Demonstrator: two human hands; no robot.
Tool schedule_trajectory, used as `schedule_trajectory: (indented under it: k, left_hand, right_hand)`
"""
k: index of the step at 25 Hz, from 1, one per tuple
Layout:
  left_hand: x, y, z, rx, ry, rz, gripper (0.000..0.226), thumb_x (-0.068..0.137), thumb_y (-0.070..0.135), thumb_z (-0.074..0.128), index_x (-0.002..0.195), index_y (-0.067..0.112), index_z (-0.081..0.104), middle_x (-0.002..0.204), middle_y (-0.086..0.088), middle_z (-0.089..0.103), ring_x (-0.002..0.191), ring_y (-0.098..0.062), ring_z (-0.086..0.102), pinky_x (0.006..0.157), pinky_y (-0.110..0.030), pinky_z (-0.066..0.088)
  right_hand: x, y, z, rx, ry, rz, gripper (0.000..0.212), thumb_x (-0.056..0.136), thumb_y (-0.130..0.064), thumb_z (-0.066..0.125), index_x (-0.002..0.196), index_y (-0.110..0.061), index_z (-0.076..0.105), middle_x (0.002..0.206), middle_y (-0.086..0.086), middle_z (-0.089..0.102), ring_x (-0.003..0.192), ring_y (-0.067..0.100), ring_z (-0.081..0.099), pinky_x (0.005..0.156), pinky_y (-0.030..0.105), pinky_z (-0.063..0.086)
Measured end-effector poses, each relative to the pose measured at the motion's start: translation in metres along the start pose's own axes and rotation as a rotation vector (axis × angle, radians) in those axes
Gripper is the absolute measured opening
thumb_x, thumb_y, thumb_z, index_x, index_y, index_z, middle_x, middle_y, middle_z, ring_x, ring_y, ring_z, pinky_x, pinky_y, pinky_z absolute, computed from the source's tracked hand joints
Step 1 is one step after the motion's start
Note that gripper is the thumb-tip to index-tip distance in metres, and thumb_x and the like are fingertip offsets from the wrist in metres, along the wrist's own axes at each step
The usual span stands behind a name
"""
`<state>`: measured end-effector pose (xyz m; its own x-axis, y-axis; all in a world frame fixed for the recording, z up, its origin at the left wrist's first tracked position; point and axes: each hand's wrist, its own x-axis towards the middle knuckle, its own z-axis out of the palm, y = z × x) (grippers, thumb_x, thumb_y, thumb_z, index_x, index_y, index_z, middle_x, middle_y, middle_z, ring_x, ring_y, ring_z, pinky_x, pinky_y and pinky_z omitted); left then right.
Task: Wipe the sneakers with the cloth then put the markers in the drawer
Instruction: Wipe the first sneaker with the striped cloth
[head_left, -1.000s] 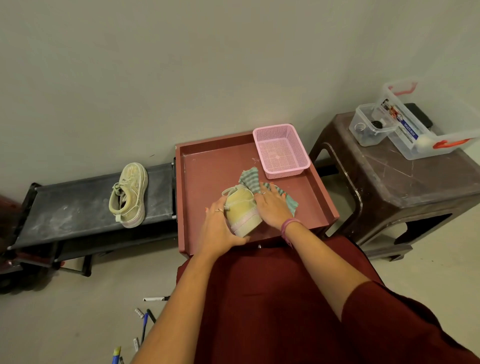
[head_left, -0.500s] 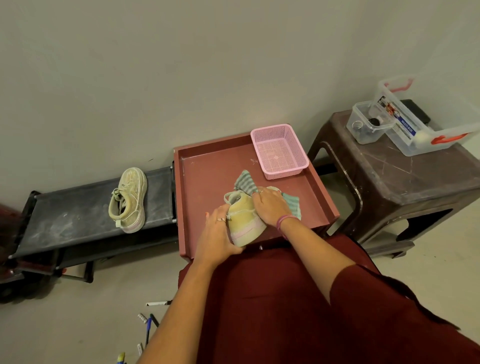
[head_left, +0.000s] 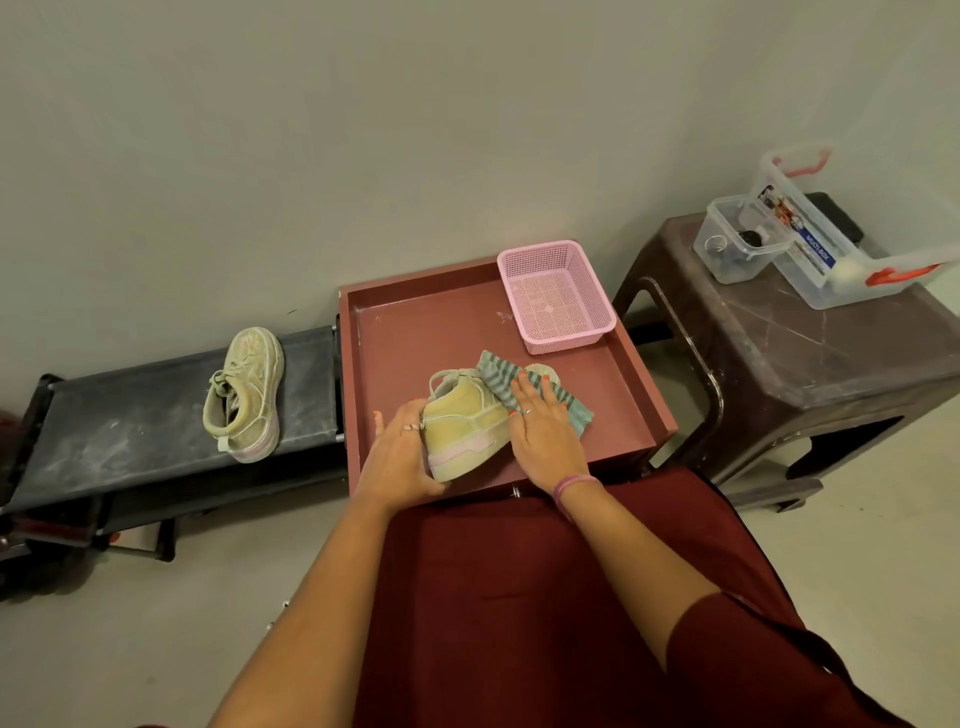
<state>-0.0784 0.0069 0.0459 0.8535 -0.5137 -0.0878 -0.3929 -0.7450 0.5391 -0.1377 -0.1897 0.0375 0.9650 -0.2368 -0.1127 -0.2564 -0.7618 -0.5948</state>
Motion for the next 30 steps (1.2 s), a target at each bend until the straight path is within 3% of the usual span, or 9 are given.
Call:
schedule_trajectory:
  k: [4, 10, 13, 19, 21, 23, 24, 26, 30]
  left_hand:
    - [0.006, -0.011, -0.002, 0.052, -0.028, 0.014, 0.109, 0.052, 0.033, 0.083, 0.142, 0.02, 0.023, 0.136, 0.002, 0.037, 0.129, -0.018, 0.037, 0.117, -0.048, -0.002]
    - [0.003, -0.022, 0.002, -0.032, -0.103, -0.057, 0.131, 0.053, 0.027, 0.088, 0.15, 0.022, 0.001, 0.14, -0.003, 0.024, 0.136, -0.022, 0.019, 0.118, -0.042, -0.002]
    - [0.003, -0.026, 0.002, -0.048, -0.136, -0.126, 0.132, 0.052, 0.035, 0.09, 0.151, 0.02, 0.005, 0.145, -0.002, 0.022, 0.136, -0.024, 0.018, 0.119, -0.043, 0.008]
    - [0.007, -0.025, 0.012, -0.058, -0.094, -0.192, 0.136, 0.049, 0.05, 0.09, 0.151, 0.008, 0.01, 0.149, -0.006, 0.024, 0.14, -0.025, 0.021, 0.12, -0.045, 0.009]
    - [0.011, -0.02, 0.021, -0.104, -0.043, -0.261, 0.128, 0.051, 0.046, 0.089, 0.149, 0.007, 0.017, 0.142, -0.007, 0.029, 0.132, -0.026, 0.026, 0.116, -0.044, 0.024]
    - [0.012, -0.013, 0.03, -0.107, 0.032, -0.234, 0.091, 0.066, 0.038, 0.079, 0.141, 0.013, 0.035, 0.131, -0.007, 0.039, 0.114, -0.025, 0.033, 0.106, -0.038, 0.033]
    - [0.01, -0.01, 0.034, -0.089, 0.059, -0.21, 0.079, 0.069, 0.039, 0.071, 0.138, 0.016, 0.04, 0.128, -0.007, 0.043, 0.107, -0.022, 0.033, 0.101, -0.033, 0.033]
    - [0.004, -0.004, 0.043, -0.094, 0.104, -0.212, 0.09, 0.058, 0.05, 0.07, 0.136, 0.015, 0.042, 0.122, -0.004, 0.045, 0.103, -0.02, 0.032, 0.098, -0.032, 0.032]
    - [-0.002, 0.011, 0.052, -0.002, 0.154, -0.248, 0.11, 0.045, 0.043, 0.087, 0.134, 0.004, 0.037, 0.121, -0.008, 0.041, 0.114, -0.026, 0.034, 0.114, -0.047, 0.024]
  right_hand:
    - [0.015, -0.002, -0.002, -0.025, -0.064, -0.009, 0.049, 0.101, -0.024, 0.026, 0.15, -0.015, 0.023, 0.159, -0.005, 0.013, 0.147, 0.018, -0.001, 0.119, 0.03, 0.002]
    - [0.025, -0.017, 0.004, -0.126, -0.079, -0.008, 0.05, 0.1, -0.028, 0.024, 0.149, -0.019, 0.026, 0.158, -0.009, 0.016, 0.147, 0.016, 0.002, 0.12, 0.036, 0.006]
    - [0.03, -0.03, 0.012, -0.181, -0.119, -0.039, 0.05, 0.099, -0.03, 0.024, 0.148, -0.02, 0.03, 0.157, -0.011, 0.02, 0.147, 0.014, 0.005, 0.118, 0.038, 0.005]
    - [0.027, -0.036, 0.026, -0.233, -0.065, -0.019, 0.051, 0.099, -0.031, 0.025, 0.148, -0.019, 0.03, 0.157, -0.01, 0.02, 0.147, 0.015, 0.003, 0.118, 0.04, 0.002]
    - [0.019, -0.041, 0.032, -0.256, -0.077, -0.053, 0.051, 0.098, -0.031, 0.025, 0.148, -0.02, 0.028, 0.157, -0.009, 0.018, 0.147, 0.016, 0.001, 0.118, 0.041, 0.0]
    - [0.002, -0.045, 0.043, -0.277, -0.127, -0.213, 0.055, 0.096, -0.033, 0.02, 0.148, -0.021, 0.028, 0.157, -0.009, 0.02, 0.147, 0.017, 0.002, 0.118, 0.043, -0.002]
    - [-0.006, -0.041, 0.045, -0.311, -0.139, -0.299, 0.058, 0.093, -0.035, 0.016, 0.148, -0.021, 0.029, 0.156, -0.008, 0.023, 0.147, 0.017, 0.006, 0.118, 0.044, 0.002]
    - [-0.013, -0.021, 0.04, -0.408, -0.078, -0.384, 0.058, 0.091, -0.034, 0.021, 0.145, -0.02, 0.037, 0.153, -0.006, 0.032, 0.145, 0.019, 0.02, 0.117, 0.045, 0.018]
    - [-0.001, 0.018, 0.025, -0.434, 0.023, -0.235, 0.054, 0.091, -0.027, 0.03, 0.141, -0.012, 0.044, 0.151, 0.0, 0.036, 0.141, 0.026, 0.029, 0.11, 0.046, 0.035]
